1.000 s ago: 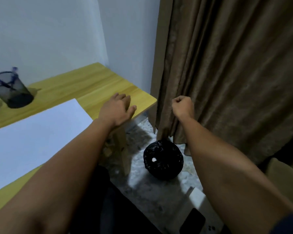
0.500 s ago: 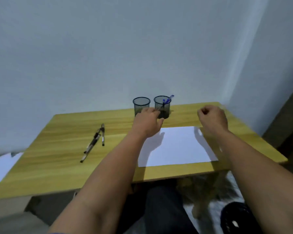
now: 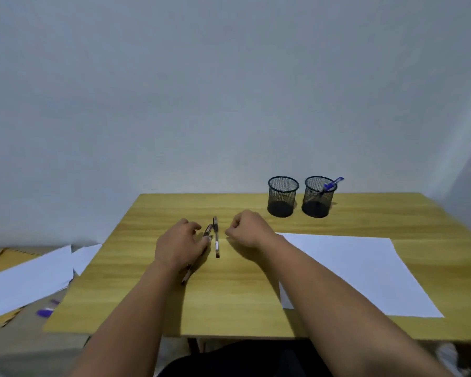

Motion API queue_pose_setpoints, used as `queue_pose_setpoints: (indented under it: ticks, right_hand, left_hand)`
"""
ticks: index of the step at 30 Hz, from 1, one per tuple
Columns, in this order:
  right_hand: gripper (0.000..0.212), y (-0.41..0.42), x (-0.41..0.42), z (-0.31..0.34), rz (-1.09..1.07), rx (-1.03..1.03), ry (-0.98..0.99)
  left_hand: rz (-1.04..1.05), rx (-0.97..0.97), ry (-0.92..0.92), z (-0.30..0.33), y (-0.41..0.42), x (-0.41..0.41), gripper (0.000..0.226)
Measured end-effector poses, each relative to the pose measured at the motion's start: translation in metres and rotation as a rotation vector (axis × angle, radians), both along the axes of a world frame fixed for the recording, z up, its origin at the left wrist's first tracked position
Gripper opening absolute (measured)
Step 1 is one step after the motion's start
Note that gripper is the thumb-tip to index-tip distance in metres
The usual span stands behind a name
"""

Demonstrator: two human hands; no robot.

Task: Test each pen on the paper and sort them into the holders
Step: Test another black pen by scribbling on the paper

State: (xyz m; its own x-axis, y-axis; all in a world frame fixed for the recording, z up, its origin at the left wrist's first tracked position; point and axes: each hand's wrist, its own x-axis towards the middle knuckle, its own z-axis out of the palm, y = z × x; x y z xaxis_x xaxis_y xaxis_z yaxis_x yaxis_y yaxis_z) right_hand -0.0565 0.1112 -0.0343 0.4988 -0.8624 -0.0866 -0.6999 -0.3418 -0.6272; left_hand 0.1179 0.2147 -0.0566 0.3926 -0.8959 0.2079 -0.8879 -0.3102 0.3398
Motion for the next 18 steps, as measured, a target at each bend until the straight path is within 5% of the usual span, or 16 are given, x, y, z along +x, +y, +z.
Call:
queue_pose_setpoints:
  ticks: [5, 11, 18]
  right_hand:
    - [0.034, 0.009, 0.028, -0.008, -0.011, 0.006, 0.158]
    - [0.022, 0.004, 0.028, -0.001, -0.075, -0.058, 0.218]
    - [0.022, -0.014, -0.017, 0.019, -0.094, 0.107, -0.151]
  left_hand:
    - [-0.011, 0.022, -0.017, -0.010, 0.002, 0.007, 0.037]
    - [0.006, -0.008, 0.005, -0.015, 0.002, 0.008, 0.029]
    - [-0.007, -0.160, -0.027, 0.008, -0.004, -0.003, 0.050]
